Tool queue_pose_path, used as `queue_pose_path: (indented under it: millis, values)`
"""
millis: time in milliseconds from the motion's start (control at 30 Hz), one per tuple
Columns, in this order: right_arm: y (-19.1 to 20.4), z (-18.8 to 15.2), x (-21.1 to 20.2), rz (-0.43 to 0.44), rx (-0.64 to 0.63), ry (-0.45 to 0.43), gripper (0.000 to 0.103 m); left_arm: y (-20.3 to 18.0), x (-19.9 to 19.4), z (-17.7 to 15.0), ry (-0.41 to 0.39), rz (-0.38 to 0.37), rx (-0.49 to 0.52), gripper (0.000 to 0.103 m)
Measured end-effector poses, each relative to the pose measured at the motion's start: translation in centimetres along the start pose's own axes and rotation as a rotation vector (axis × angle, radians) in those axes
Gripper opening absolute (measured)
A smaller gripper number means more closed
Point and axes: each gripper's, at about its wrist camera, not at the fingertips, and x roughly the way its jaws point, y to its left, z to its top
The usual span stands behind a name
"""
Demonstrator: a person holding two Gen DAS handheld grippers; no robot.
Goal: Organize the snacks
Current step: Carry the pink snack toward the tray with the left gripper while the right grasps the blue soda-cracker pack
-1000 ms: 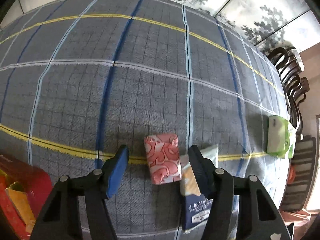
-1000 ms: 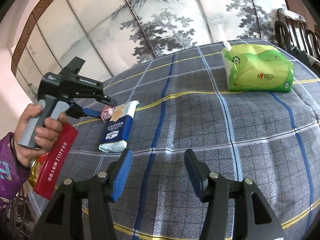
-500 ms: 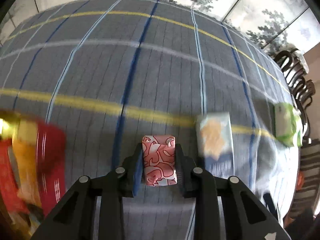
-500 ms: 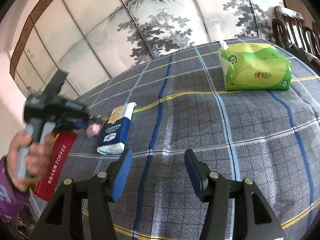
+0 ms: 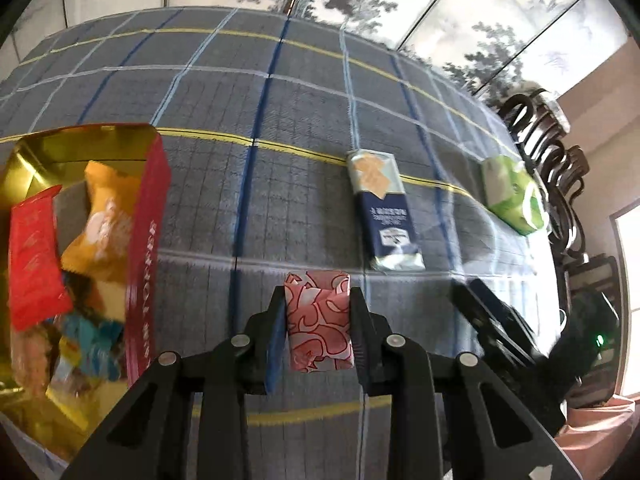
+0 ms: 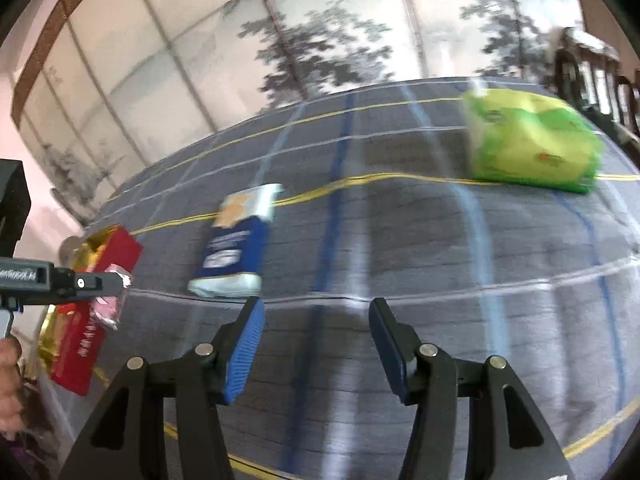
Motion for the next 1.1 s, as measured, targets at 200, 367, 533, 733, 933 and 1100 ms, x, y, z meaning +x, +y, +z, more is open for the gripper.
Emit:
queue_pose_path:
  millis: [200,367,533,733,933,1100]
  values:
    - [5.4,2.3,2.8,0.028,-0.098,0.017,0.063,0.5,-2.3,-0.6,-0.025,-0.011,-0.013,0.026]
    - [7.7,3.6,6.2,-0.017,-0.148,0.065,0.063,1.5,-4.0,-1.0,-0.059,0.000,-0.018,0.026]
    - [7.7,4.6,8.4,-0.063,-0.133,0.105,0.064,2.3,-4.9,-1.5,-0.076,0.023,-0.012,0.026]
    - [8.9,4.4,9.2,-0.122,-0.204,0.089,0.065,2.7,-5.3,-1.8,-0.082,0.023,-0.016,0.026]
    - [9.3,4.4,9.4,-0.144,-0.262,0.088,0.050,3.2,-6.2,-2.3,-0.096,0.033,-0.026,0.026]
    - [8.4,4.3,8.4,-0.096,-0.246,0.086,0.050,4.2,-7.6,-2.9,-0.121,0.050,-0.036,0.026]
